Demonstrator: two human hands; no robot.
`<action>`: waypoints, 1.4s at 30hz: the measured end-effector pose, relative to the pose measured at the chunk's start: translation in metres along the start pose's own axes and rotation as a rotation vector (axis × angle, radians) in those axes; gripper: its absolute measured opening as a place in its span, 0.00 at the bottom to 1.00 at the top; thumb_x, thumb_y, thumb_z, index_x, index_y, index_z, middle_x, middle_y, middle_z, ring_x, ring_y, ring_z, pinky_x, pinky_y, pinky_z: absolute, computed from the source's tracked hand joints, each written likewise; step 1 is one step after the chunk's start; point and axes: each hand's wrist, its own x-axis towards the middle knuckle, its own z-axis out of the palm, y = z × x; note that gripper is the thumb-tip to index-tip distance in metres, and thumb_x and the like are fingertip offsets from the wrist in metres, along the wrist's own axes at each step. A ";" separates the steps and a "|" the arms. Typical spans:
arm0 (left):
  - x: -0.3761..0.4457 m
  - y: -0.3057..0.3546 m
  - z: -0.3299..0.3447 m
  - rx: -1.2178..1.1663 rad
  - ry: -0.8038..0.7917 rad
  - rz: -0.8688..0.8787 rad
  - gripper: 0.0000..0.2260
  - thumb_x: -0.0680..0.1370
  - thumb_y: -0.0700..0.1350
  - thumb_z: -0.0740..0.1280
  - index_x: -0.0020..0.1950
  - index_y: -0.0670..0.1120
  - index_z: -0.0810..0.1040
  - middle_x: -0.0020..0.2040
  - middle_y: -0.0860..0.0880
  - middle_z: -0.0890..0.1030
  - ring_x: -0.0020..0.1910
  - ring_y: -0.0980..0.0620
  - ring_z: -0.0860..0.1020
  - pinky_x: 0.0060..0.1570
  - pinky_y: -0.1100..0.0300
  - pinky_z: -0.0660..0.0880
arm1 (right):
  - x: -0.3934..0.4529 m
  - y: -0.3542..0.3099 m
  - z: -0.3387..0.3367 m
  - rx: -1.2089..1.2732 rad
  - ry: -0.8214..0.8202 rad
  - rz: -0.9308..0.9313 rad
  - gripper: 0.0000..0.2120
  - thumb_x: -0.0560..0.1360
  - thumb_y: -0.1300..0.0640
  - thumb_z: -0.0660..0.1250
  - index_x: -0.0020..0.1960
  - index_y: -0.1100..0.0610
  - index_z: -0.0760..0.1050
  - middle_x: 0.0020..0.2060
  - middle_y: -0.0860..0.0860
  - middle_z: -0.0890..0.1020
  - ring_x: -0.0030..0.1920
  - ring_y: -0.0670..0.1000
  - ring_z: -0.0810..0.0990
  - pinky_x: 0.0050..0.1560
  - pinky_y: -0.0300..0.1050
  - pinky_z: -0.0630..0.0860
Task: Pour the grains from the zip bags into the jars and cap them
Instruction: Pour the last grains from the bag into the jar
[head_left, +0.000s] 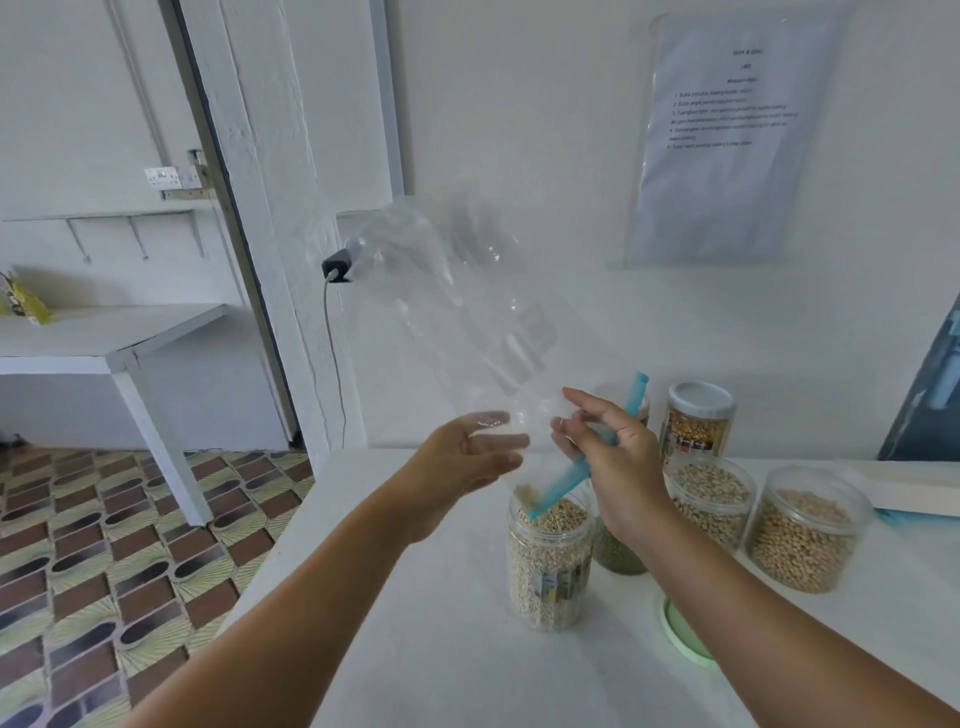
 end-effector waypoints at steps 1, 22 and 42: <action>0.001 -0.001 0.004 0.037 0.036 0.011 0.19 0.78 0.39 0.75 0.68 0.47 0.78 0.58 0.50 0.87 0.59 0.53 0.84 0.60 0.60 0.77 | -0.001 0.000 -0.002 -0.024 -0.016 -0.012 0.15 0.78 0.70 0.71 0.57 0.54 0.86 0.46 0.51 0.81 0.50 0.46 0.86 0.54 0.40 0.83; 0.012 -0.017 0.029 0.098 0.180 0.181 0.10 0.82 0.43 0.71 0.56 0.37 0.77 0.49 0.43 0.87 0.48 0.46 0.87 0.55 0.54 0.83 | -0.008 -0.002 -0.033 -0.563 -0.245 -0.139 0.37 0.74 0.62 0.77 0.74 0.35 0.69 0.61 0.47 0.77 0.48 0.45 0.86 0.54 0.35 0.80; 0.011 -0.018 0.027 0.189 0.145 0.164 0.20 0.76 0.39 0.77 0.64 0.49 0.74 0.51 0.47 0.88 0.51 0.51 0.87 0.55 0.55 0.83 | -0.009 0.005 -0.031 -0.473 -0.134 -0.148 0.32 0.75 0.60 0.78 0.72 0.39 0.73 0.55 0.47 0.81 0.54 0.41 0.81 0.49 0.34 0.79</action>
